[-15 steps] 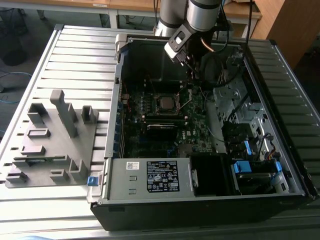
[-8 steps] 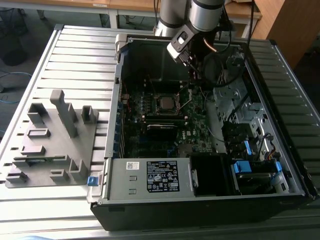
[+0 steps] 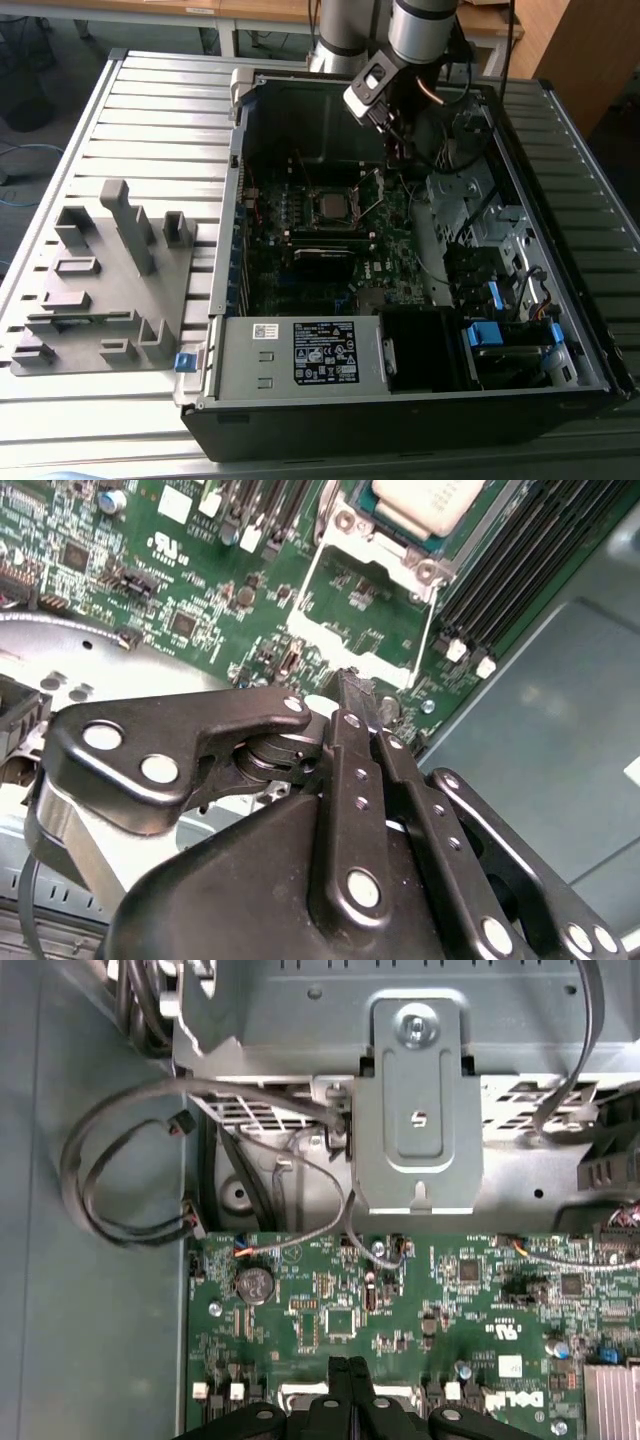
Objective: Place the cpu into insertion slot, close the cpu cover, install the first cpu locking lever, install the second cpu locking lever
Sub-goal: 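Close the cpu cover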
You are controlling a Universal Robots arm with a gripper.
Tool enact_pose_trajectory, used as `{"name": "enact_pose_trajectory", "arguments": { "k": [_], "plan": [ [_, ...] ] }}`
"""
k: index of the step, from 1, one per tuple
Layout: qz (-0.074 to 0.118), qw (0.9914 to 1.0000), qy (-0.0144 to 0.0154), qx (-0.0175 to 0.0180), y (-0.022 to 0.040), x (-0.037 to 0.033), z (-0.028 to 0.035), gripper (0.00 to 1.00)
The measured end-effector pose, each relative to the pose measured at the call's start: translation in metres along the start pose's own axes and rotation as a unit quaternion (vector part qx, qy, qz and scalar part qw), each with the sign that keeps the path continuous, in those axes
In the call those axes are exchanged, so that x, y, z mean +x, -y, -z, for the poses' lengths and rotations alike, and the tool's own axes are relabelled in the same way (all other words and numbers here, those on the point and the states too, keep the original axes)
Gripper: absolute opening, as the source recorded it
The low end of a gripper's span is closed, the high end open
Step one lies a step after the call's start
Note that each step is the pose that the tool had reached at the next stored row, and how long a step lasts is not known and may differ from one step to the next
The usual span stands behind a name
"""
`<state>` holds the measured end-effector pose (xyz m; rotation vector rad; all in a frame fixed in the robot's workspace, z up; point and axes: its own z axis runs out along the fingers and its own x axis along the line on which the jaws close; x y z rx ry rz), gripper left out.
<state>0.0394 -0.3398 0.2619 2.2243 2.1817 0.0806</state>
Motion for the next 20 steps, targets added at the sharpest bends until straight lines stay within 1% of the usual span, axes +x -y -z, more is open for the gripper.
{"name": "enact_pose_trajectory", "arguments": {
  "k": [5, 8, 16, 18, 20],
  "plan": [
    [0.000, 1.00000, 0.0000, 0.0000, -0.0087, 0.0002, -0.0009, 0.11],
    [0.000, 1.00000, 0.0000, 0.0000, -0.0109, 0.0002, -0.0031, 0.11],
    [0.000, 1.00000, 0.0000, 0.0000, -0.0110, -0.0001, -0.0166, 0.11],
    [-0.001, 1.00000, 0.0000, 0.0000, -0.0110, -0.0001, -0.0180, 0.11],
    [-0.001, 1.00000, 0.0001, 0.0001, -0.0110, -0.0001, -0.0180, 0.11]
  ]
}}
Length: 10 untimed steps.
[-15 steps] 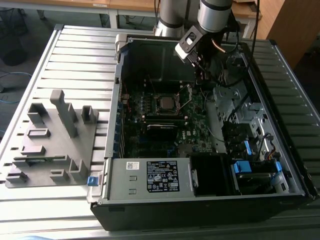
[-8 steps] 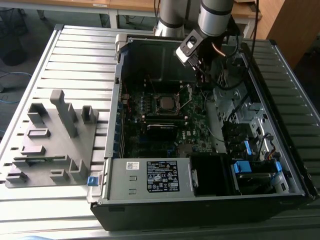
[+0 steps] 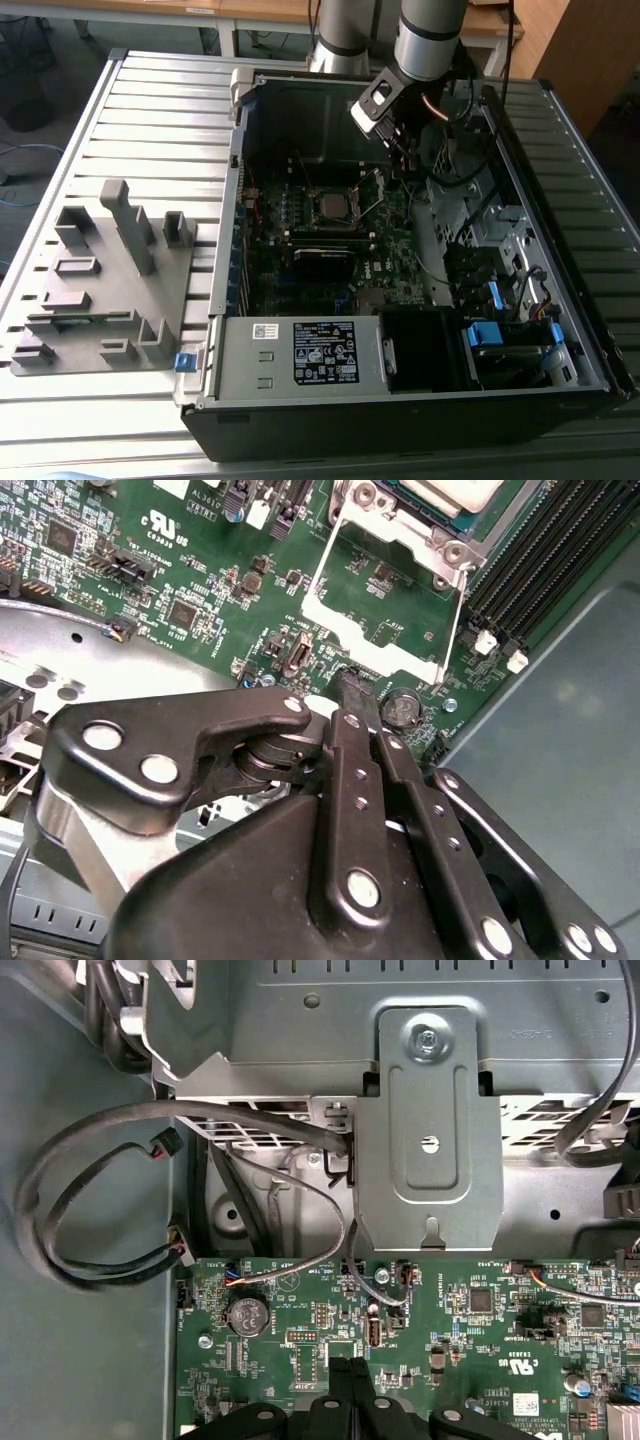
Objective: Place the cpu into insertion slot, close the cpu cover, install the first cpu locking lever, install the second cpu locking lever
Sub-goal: 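Close the cpu cover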
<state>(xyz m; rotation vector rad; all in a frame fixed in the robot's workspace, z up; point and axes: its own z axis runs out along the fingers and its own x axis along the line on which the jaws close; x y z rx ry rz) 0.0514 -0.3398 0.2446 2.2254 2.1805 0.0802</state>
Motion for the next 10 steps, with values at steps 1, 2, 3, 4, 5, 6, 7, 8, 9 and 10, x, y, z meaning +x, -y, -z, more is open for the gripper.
{"name": "enact_pose_trajectory", "arguments": {
  "k": [1, 2, 3, 4, 5, 6, 7, 8, 9, 10],
  "plan": [
    [0.000, 1.00000, 0.0000, 0.0000, 0.0000, 0.0000, 0.0000, 0.11],
    [0.000, 1.00000, -0.0001, 0.0000, 0.0000, 0.0000, -0.0001, 0.11],
    [0.000, 1.00000, -0.0001, 0.0000, 0.0000, 0.0000, -0.0001, 0.11],
    [0.000, 1.00000, -0.0001, 0.0000, 0.0000, 0.0000, -0.0001, 0.11],
    [0.000, 1.00000, -0.0002, 0.0017, -0.0001, 0.0000, -0.0004, 0.11],
    [0.000, 0.99999, -0.0002, 0.0043, 0.0000, 0.0000, -0.0005, 0.11],
    [0.000, 0.99999, -0.0001, 0.0047, 0.0000, 0.0000, -0.0004, 0.11],
    [0.000, 0.99999, -0.0001, 0.0047, 0.0000, 0.0000, -0.0004, 0.11],
    [0.000, 0.99999, 0.0000, 0.0048, 0.0000, 0.0000, -0.0004, 0.11],
    [0.000, 0.99999, 0.0000, 0.0048, 0.0000, 0.0000, -0.0004, 0.11]
  ]
}}
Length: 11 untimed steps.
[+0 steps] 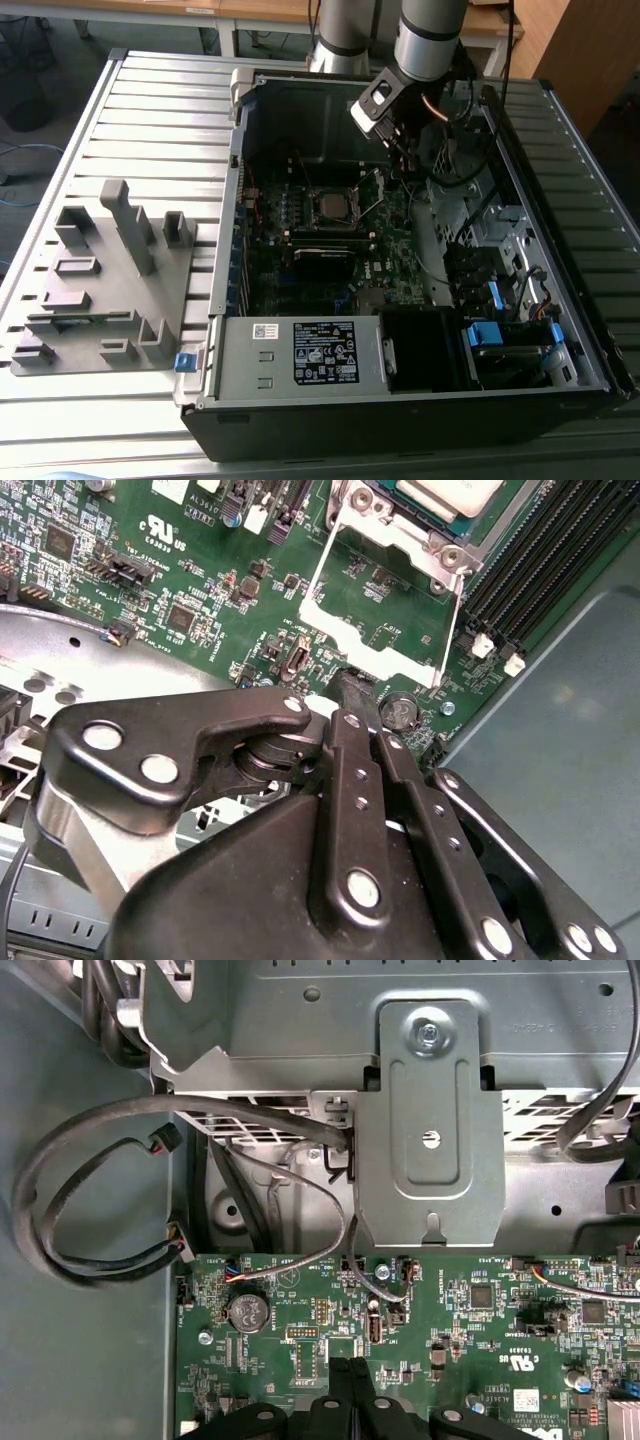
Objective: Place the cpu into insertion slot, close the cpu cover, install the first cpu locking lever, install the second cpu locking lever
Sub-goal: 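Close the cpu cover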
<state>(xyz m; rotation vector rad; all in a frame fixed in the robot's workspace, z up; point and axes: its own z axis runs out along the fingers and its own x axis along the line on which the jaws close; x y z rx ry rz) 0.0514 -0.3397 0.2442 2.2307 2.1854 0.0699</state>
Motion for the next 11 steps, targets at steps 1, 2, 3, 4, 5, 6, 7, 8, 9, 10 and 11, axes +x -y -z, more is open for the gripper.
{"name": "enact_pose_trajectory", "arguments": {
  "k": [1, 2, 3, 4, 5, 6, 7, 8, 9, 10, 11],
  "plan": [
    [0.000, 1.00000, 0.0000, 0.0000, 0.0000, 0.0000, 0.0000, 0.11],
    [0.000, 1.00000, 0.0000, 0.0000, 0.0000, 0.0000, 0.0000, 0.11],
    [0.000, 1.00000, 0.0000, 0.0000, 0.0007, 0.0000, 0.0000, 0.11],
    [0.000, 1.00000, 0.0000, 0.0000, 0.0021, 0.0000, -0.0001, 0.11],
    [0.000, 1.00000, 0.0000, -0.0001, 0.0039, -0.0001, -0.0002, 0.11],
    [0.000, 1.00000, 0.0000, -0.0001, 0.0061, -0.0001, -0.0003, 0.11],
    [0.000, 1.00000, 0.0001, -0.0002, 0.0086, -0.0002, -0.0003, 0.11],
    [0.000, 1.00000, 0.0000, -0.0003, 0.0113, -0.0002, -0.0003, 0.11],
    [0.000, 1.00000, 0.0000, -0.0005, 0.0145, -0.0003, -0.0002, 0.11],
    [0.000, 1.00000, -0.0001, -0.0007, 0.0180, -0.0004, -0.0001, 0.11],
    [0.000, 1.00000, -0.0001, -0.0011, 0.0219, -0.0005, 0.0001, 0.11]
  ]
}}
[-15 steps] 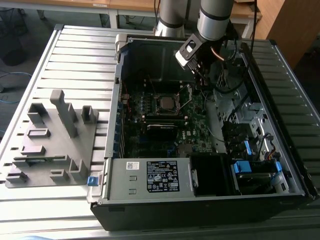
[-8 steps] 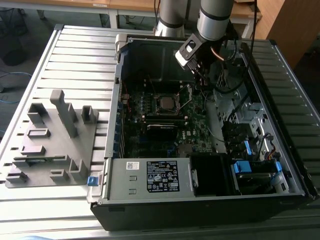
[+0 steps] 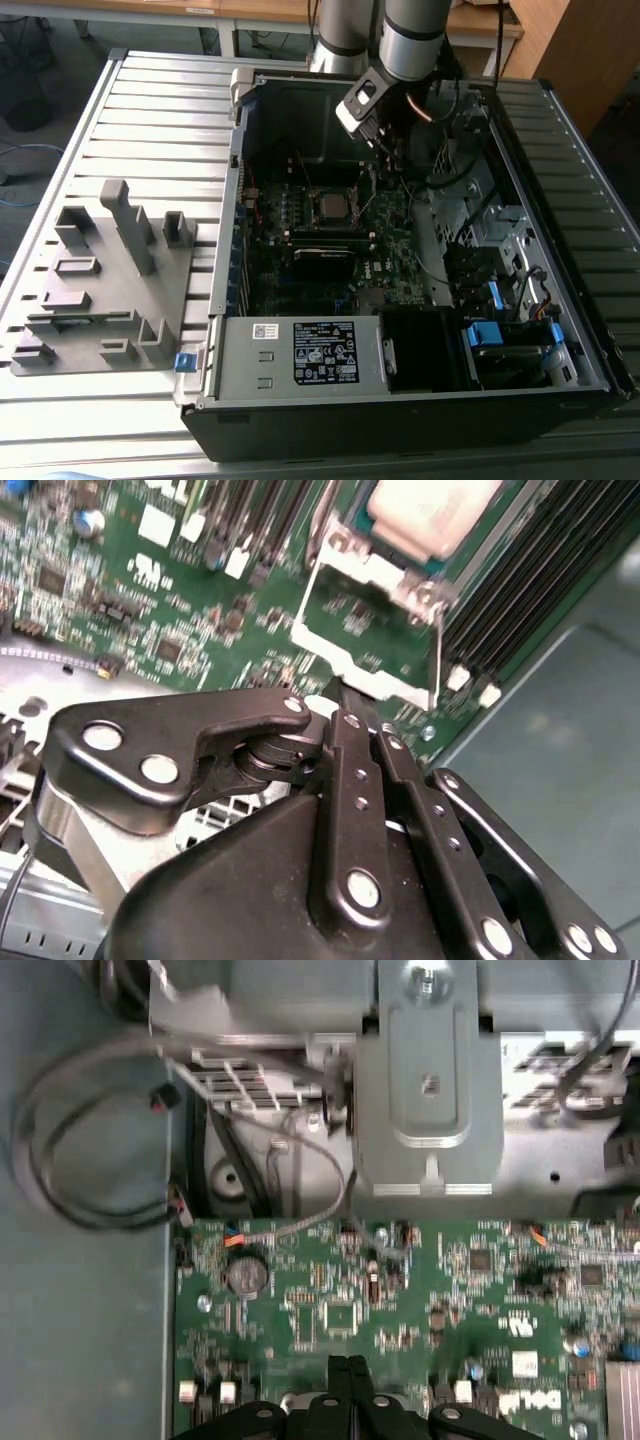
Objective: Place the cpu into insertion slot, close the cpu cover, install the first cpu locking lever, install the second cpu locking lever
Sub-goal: 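Close the cpu cover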
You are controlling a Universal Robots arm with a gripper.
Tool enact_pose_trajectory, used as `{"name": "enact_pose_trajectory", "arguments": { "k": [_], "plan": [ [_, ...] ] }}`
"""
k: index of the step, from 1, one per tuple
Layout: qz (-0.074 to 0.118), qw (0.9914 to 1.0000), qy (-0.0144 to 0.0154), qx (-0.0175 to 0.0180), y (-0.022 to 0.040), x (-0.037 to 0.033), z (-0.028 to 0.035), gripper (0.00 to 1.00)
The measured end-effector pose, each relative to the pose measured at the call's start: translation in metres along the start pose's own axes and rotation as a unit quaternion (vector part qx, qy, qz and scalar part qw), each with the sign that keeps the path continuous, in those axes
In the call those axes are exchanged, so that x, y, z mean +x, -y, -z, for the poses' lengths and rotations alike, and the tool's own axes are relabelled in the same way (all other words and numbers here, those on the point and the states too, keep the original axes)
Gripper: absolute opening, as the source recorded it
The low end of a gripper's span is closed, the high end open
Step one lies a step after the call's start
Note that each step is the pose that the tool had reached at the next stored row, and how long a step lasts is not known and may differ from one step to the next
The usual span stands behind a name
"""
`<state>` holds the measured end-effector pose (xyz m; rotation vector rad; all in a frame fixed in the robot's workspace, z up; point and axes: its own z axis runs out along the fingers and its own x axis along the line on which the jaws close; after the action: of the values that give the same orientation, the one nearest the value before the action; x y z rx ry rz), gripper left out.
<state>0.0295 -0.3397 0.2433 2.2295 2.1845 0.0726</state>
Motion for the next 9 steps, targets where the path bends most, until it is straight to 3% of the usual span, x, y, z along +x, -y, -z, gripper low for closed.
{"name": "enact_pose_trajectory", "arguments": {
  "k": [9],
  "plan": [
    [-0.001, 0.99999, -0.0018, -0.0032, 0.0368, -0.0007, 0.0013, 0.11]
  ]
}}
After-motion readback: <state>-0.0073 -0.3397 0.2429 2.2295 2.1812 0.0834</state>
